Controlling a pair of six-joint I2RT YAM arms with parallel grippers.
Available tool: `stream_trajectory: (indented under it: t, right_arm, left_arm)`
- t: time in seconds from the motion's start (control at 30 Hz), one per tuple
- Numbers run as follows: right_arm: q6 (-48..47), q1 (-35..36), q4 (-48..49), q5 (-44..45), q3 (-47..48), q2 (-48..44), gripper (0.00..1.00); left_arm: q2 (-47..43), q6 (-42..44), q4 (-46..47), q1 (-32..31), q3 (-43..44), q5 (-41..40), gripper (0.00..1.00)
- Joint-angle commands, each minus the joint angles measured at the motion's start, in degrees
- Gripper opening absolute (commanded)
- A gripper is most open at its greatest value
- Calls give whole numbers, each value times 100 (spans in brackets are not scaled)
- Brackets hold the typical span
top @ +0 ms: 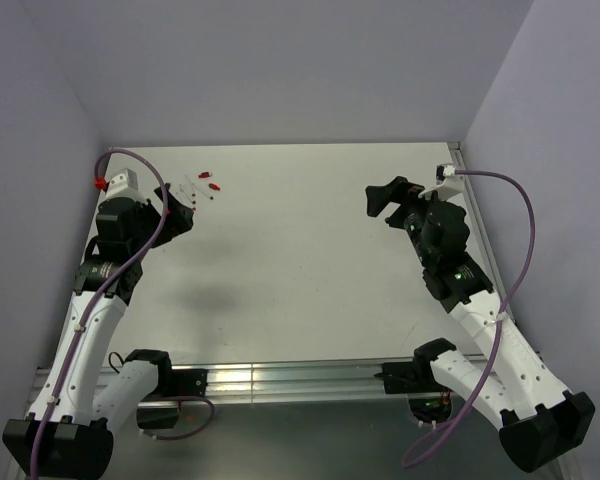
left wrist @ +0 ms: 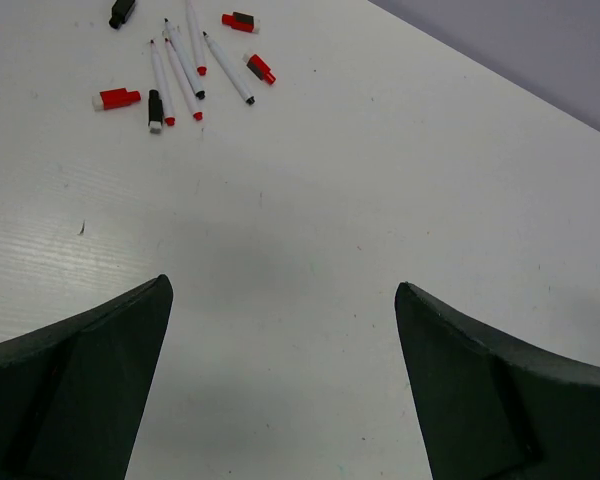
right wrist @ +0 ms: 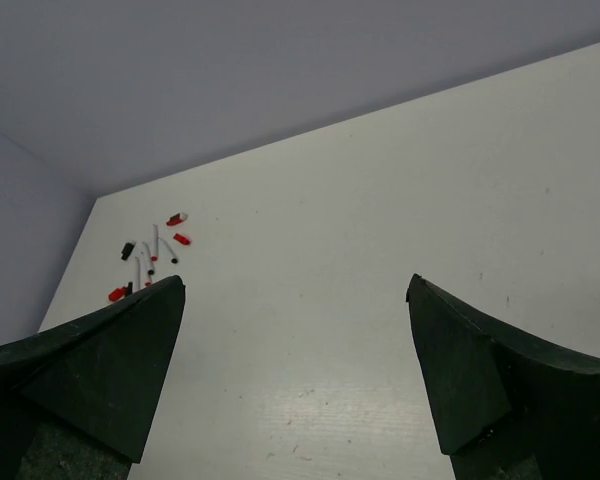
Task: Insert the pens into the pen caps
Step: Pick up the pen from the center of the board.
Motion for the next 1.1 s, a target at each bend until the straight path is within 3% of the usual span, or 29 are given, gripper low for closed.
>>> stream_trajectory:
  t: [0.0, 0.37, 0.5, 0.67, 0.93, 1.07]
  right_arm:
    - [-26, -19, 207, -3, 115, 30, 100]
    - [27, -19, -13, -91, 186, 74, 100]
    - [88, -19, -294, 6, 361, 170, 97]
    - [185, -19, -558, -11, 695, 496, 91]
    - [167, -19, -532, -125, 906, 1041, 88]
    - [167, -28, -462, -310, 994, 1304, 87]
  left_arm:
    - [-135, 104, 168, 22, 140, -13, 99]
    - [-161, 60, 194, 31, 140, -206, 100]
    - [31, -133, 317, 119, 219, -652, 100]
    - [901, -502, 151, 216, 974, -1129, 99]
    - [2597, -705, 151, 216, 1906, -1542, 86]
    - [3423, -521, 89, 224, 2442, -1271, 80]
